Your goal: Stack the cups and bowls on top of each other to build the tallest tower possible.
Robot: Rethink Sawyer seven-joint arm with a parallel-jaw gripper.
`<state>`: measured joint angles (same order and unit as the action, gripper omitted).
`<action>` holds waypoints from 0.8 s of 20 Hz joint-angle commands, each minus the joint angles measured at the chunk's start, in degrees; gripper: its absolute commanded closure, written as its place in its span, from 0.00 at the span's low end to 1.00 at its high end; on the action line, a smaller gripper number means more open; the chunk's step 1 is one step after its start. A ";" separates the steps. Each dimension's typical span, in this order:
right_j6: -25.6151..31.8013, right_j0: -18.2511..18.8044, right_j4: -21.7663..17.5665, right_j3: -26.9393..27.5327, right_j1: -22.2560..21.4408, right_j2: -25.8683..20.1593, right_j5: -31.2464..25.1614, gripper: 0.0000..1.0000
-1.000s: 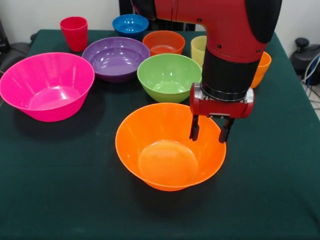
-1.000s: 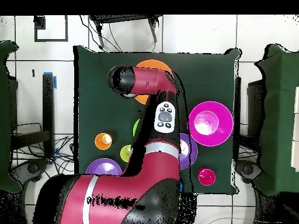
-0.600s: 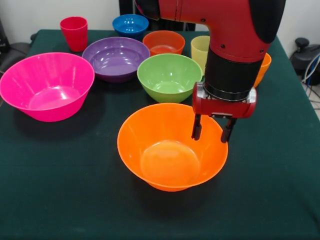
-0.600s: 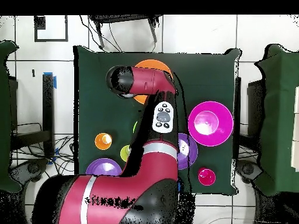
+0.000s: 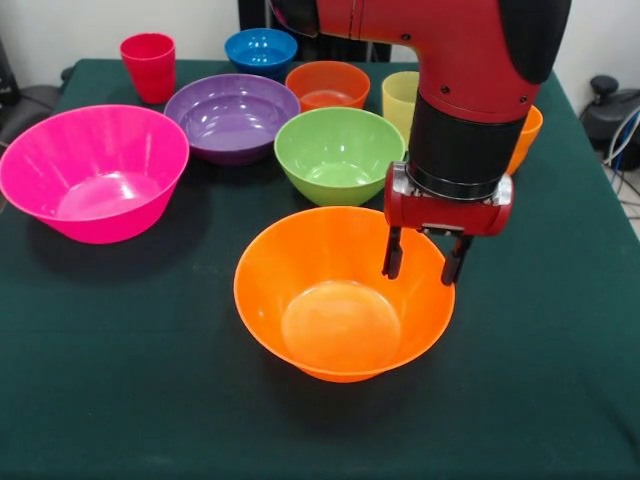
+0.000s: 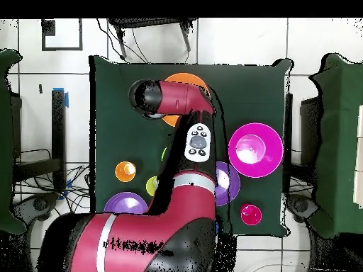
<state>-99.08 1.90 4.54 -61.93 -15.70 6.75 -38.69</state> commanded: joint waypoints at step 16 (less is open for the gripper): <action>-11.46 -5.52 2.25 4.74 -0.34 1.10 -6.45 0.00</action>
<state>-99.59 -2.58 5.65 -59.02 -15.71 10.12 -38.71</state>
